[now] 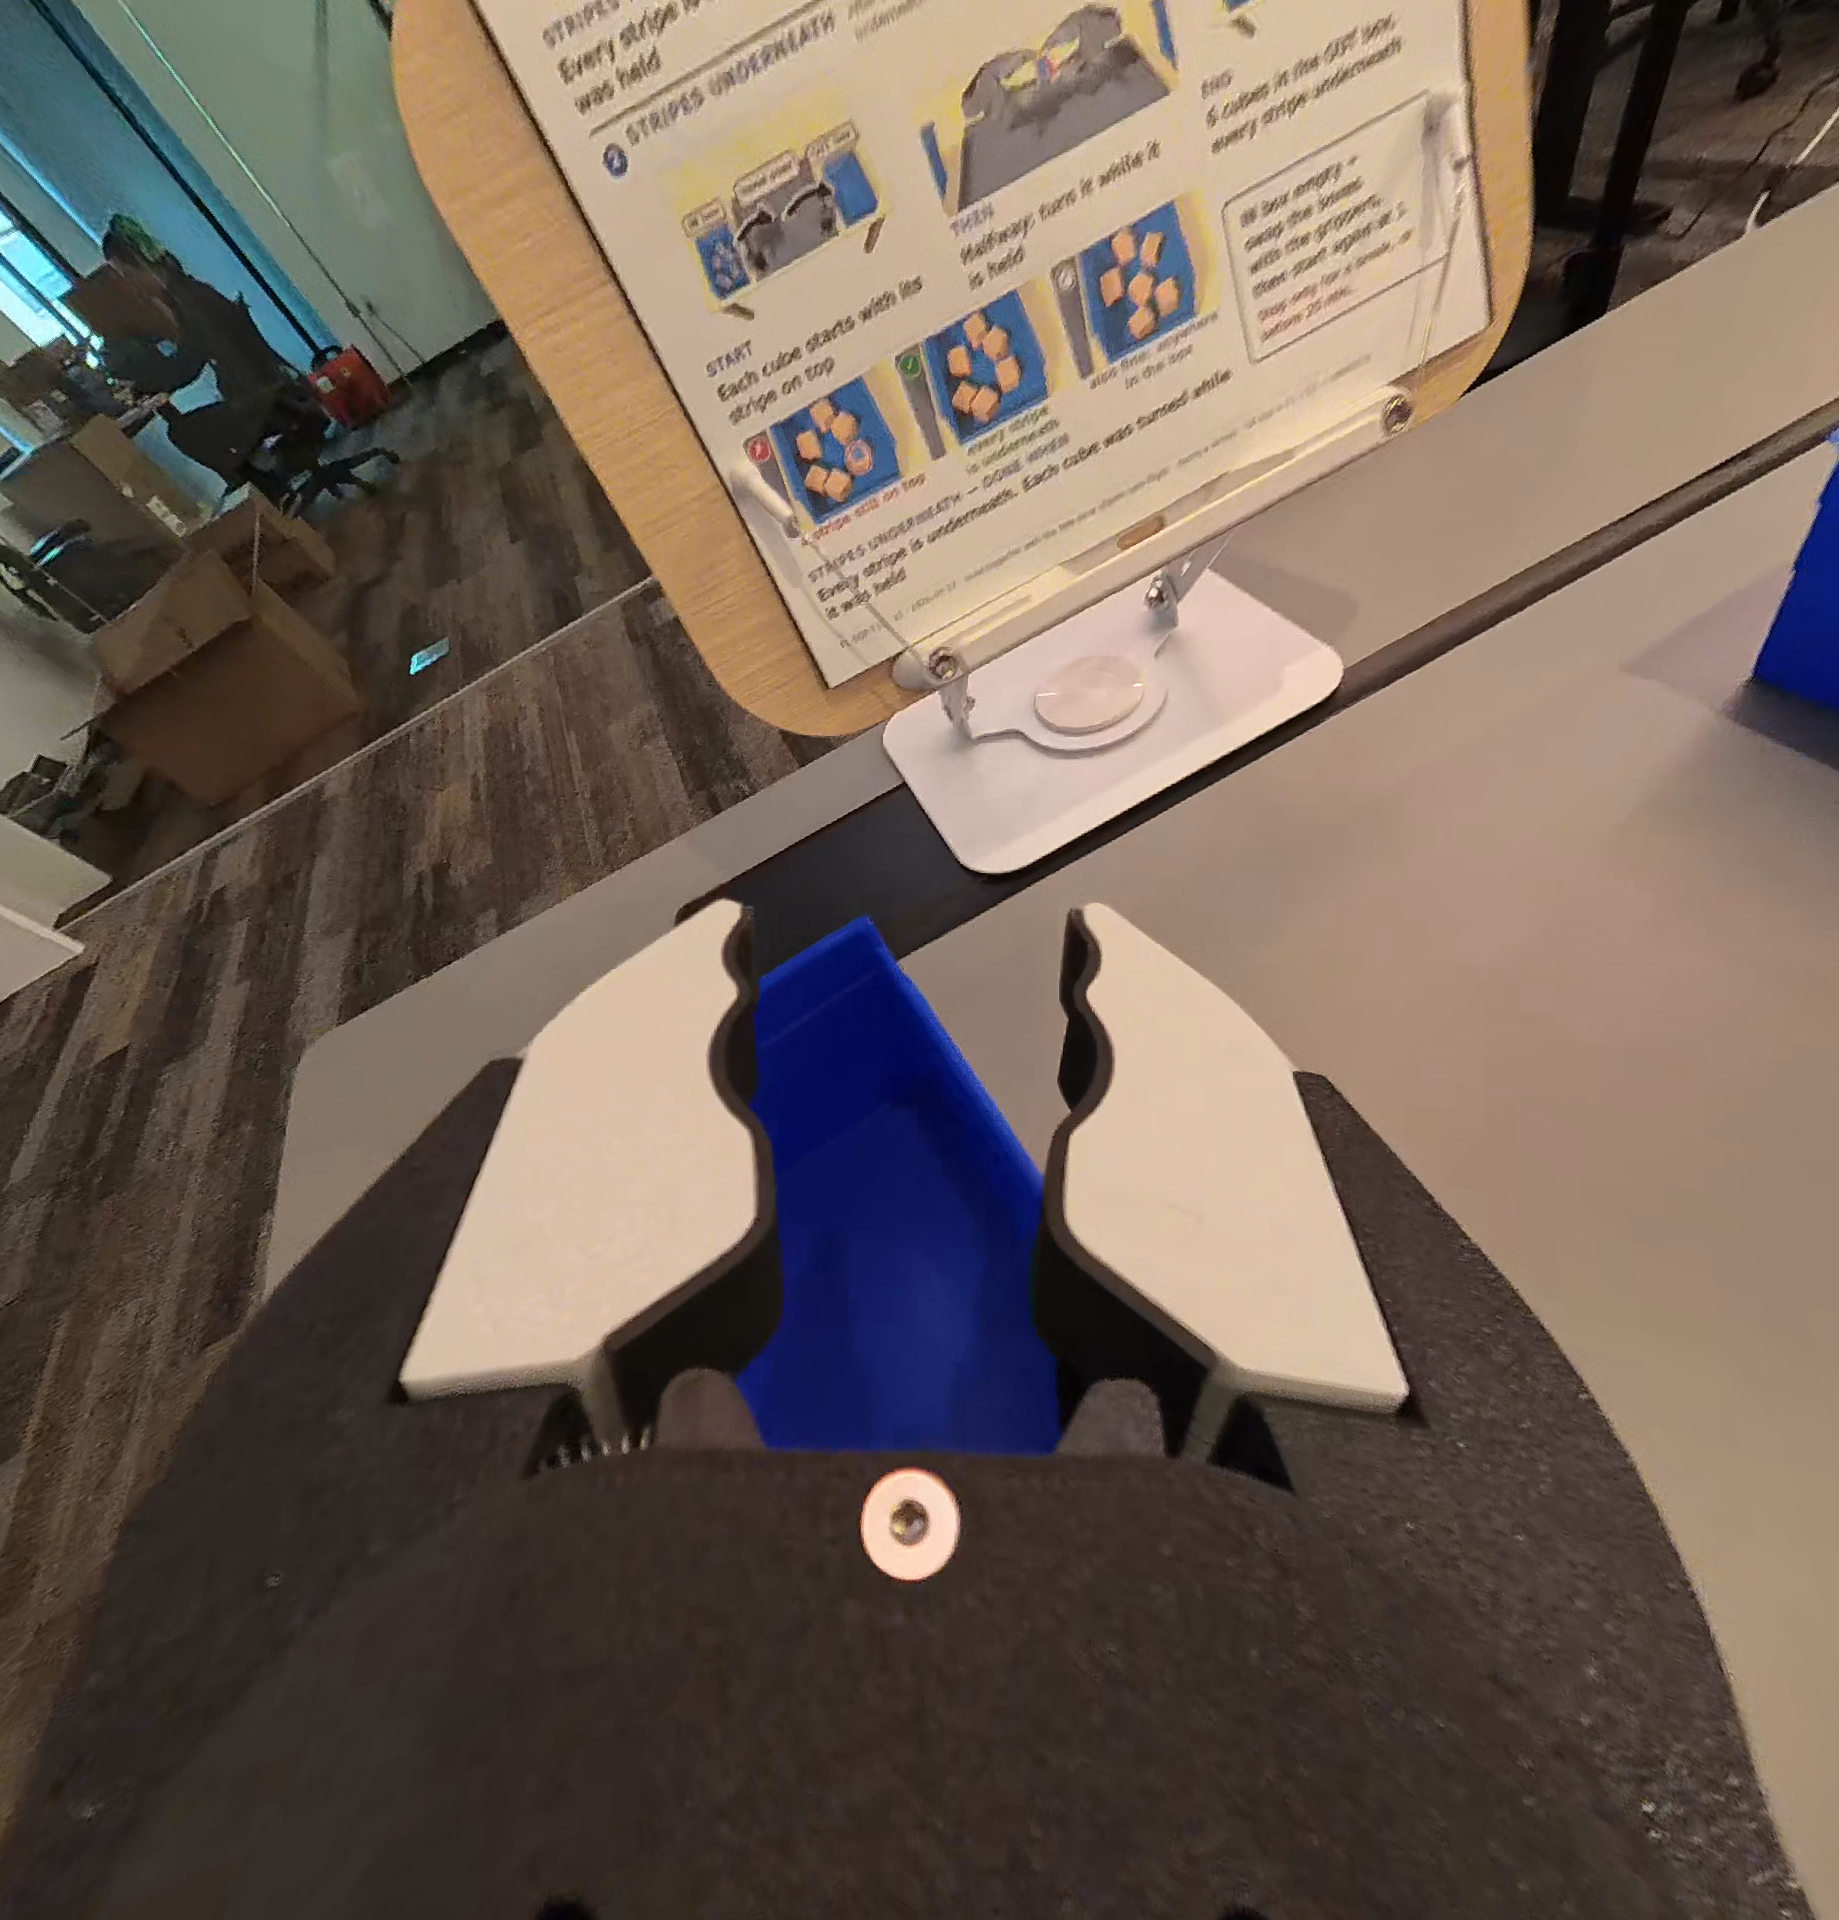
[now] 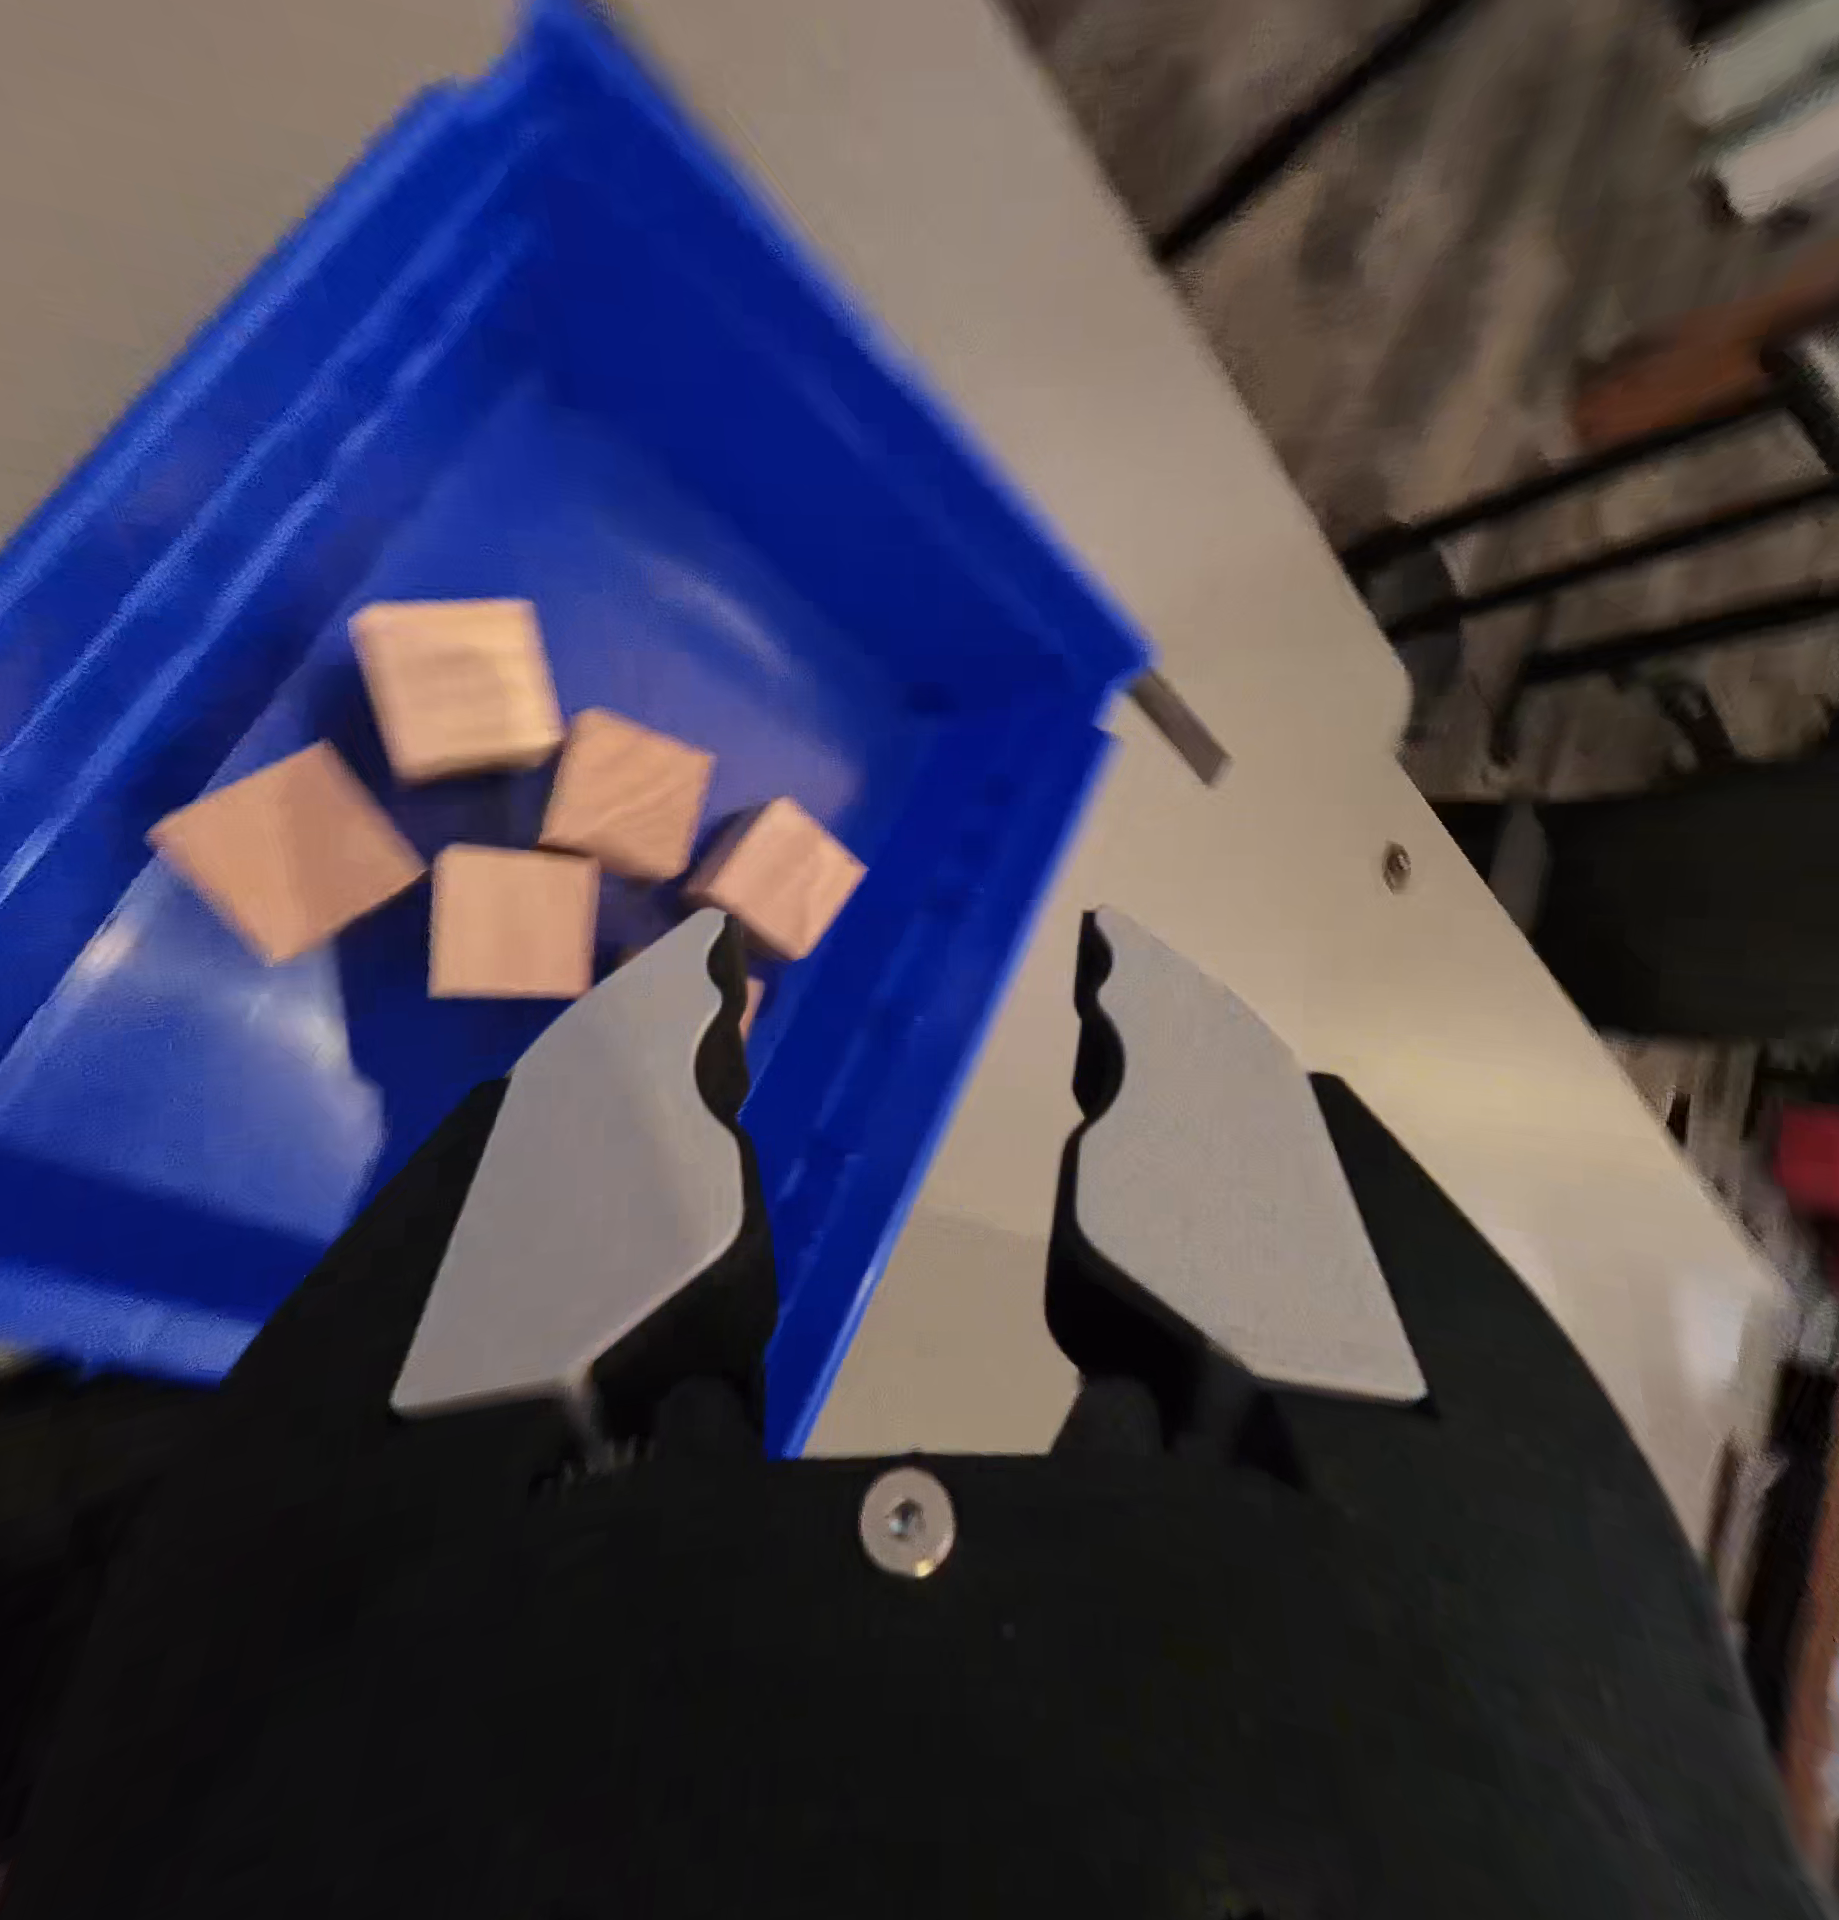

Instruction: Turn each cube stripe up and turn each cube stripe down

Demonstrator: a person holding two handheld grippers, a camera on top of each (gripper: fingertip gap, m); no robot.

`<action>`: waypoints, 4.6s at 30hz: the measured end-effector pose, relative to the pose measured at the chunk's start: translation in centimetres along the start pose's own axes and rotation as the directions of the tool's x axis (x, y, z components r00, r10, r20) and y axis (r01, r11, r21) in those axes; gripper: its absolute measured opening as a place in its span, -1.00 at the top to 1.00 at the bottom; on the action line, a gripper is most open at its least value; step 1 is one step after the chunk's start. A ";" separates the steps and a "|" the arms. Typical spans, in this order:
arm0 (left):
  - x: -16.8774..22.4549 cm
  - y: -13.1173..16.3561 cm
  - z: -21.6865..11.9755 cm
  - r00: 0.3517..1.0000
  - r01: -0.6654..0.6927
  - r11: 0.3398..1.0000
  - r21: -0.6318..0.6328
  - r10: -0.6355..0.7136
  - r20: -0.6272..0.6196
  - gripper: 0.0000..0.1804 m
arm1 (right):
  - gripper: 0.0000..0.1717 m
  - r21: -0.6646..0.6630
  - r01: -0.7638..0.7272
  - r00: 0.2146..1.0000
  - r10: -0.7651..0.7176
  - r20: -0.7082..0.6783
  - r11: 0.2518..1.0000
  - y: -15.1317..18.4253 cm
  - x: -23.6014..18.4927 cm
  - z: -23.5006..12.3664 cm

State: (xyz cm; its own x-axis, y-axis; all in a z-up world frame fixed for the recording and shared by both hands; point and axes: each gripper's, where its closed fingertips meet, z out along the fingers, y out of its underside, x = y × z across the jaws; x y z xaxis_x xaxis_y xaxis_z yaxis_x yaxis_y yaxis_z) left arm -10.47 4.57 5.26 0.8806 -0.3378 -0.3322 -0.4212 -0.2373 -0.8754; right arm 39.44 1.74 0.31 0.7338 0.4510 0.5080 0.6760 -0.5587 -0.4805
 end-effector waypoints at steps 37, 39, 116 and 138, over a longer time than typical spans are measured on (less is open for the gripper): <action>-11.4 23.6 -5.7 0.851 0.411 0.432 -0.803 -0.498 0.168 0.75 | 0.91 -0.526 -0.460 0.758 0.625 0.188 0.715 9.8 -2.2 8.7; -10.8 23.1 -5.2 0.851 0.405 0.433 -0.805 -0.500 0.159 0.89 | 0.92 -0.536 -0.473 0.745 0.642 0.180 0.699 9.7 -2.4 8.6; -15.7 1.9 -13.7 0.920 0.291 0.956 0.026 -0.288 0.267 0.18 | 0.90 -0.543 -0.078 0.804 0.375 0.461 0.836 -15.5 -11.4 -3.6; -15.9 -0.2 -19.6 0.874 0.316 0.921 0.229 -0.376 0.308 0.20 | 0.89 -0.400 0.121 0.665 0.225 0.712 0.909 -40.6 -42.8 0.2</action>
State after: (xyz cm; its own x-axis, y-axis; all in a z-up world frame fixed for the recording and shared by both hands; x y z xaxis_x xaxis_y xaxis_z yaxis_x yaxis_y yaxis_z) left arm -28.66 -7.84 17.64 0.9948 0.0743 -0.0690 -0.0601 -0.1168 -0.9913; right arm -19.42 5.31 -2.08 0.6877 0.6699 -0.2798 0.6760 -0.7314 -0.0894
